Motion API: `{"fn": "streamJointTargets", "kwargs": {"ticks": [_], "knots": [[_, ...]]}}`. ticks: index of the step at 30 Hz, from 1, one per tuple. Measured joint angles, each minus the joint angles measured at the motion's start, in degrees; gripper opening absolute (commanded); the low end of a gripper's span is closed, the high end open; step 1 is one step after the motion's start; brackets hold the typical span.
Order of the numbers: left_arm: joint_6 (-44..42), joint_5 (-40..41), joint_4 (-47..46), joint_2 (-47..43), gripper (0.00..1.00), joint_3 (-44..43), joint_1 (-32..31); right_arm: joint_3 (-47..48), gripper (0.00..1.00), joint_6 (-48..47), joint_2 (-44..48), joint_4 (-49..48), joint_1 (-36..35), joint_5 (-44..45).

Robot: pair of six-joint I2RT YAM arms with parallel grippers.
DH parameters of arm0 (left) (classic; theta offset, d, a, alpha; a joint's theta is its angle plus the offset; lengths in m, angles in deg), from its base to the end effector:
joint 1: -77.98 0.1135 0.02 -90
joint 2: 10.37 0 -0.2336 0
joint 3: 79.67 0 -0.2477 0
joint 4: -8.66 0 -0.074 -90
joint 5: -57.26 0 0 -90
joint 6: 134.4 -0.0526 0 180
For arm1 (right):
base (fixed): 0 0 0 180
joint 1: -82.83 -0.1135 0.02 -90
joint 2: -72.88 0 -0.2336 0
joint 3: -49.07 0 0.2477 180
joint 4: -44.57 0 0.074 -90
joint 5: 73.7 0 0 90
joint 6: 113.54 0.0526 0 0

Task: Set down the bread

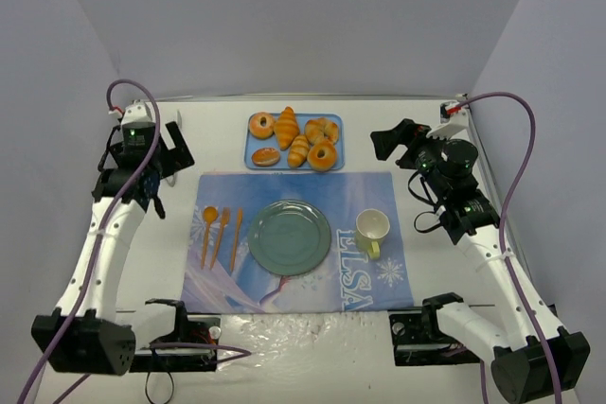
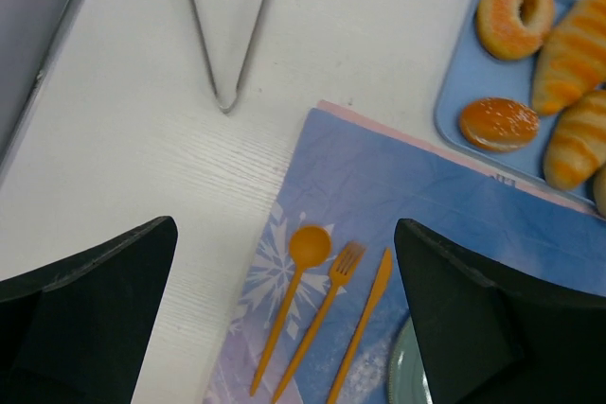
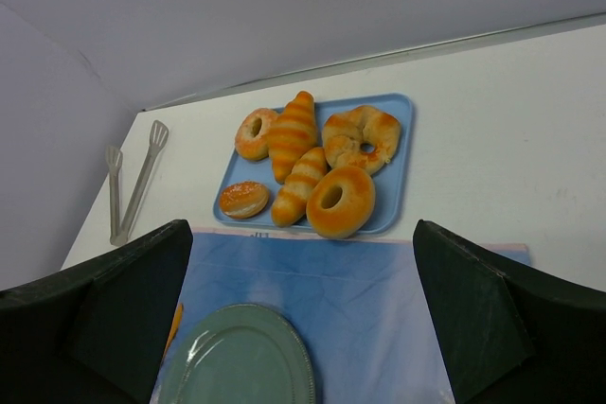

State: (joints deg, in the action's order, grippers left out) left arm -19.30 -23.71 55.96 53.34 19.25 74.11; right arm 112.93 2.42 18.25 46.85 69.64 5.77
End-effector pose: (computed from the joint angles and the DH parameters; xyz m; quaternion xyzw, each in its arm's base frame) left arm 0.2620 -0.0095 0.3340 -0.1977 0.8410 -0.0588 0.5002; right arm 0.2452 0.0673 0.3589 0.0051 0.6637 0.3071 0.6820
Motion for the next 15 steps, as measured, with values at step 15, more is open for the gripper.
{"fn": "streamJointTargets", "kwargs": {"ticks": [15], "knots": [[-0.7,7.1,-1.9,29.8,0.97,-17.6,3.7,0.0,1.0,2.5,-1.0,0.1,0.0,-1.9]]}}
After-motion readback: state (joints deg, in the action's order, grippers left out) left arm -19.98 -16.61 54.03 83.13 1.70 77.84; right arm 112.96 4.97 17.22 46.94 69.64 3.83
